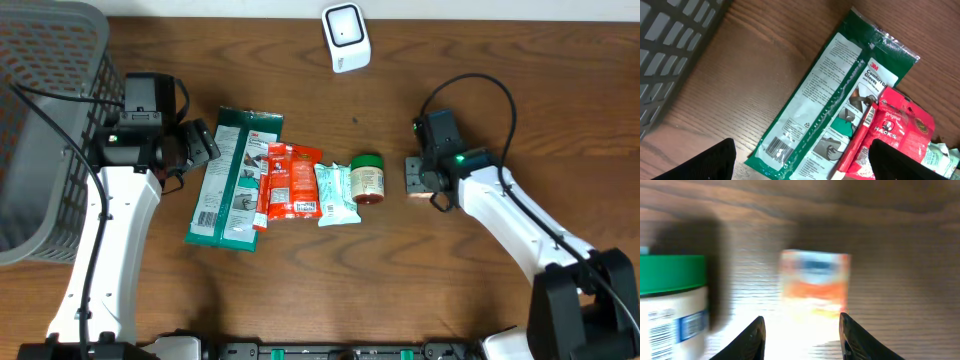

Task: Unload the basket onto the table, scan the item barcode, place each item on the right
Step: 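Carry the tissue pack right and set it down on the table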

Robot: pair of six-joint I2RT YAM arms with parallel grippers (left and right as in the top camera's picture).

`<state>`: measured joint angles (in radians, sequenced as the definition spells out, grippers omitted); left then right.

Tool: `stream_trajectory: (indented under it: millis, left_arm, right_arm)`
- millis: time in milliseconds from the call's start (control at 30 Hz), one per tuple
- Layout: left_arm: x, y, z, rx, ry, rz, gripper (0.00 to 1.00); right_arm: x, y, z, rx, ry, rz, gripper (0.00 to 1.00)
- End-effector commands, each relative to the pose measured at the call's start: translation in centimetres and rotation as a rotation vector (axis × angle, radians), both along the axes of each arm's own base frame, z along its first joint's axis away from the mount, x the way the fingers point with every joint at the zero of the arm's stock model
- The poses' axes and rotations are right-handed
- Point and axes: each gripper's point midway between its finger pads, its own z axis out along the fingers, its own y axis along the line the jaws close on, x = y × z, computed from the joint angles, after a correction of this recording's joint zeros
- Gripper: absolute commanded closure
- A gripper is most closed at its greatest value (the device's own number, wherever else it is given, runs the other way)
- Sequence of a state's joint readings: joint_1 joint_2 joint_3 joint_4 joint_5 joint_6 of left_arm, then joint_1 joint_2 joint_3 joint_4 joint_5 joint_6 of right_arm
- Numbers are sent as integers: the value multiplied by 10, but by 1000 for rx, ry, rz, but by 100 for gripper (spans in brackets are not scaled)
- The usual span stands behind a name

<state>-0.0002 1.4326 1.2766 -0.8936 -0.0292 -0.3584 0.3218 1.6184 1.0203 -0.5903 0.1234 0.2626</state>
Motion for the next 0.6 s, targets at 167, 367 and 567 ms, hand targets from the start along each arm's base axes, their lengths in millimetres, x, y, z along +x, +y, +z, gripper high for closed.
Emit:
stream_trajectory:
  millis: [167,367,567]
  left_arm:
    - [1,2,5,10,-12,-4,15]
    - [1,2,5,10,-12,-4,15]
    - [1,2,5,10,-12,-4,15]
  right_arm:
    - [12,9,30,226,1,53,45]
    - [24,-21,41,394,2,-19,51]
    - [23,-32,25,466,54,-32,51]
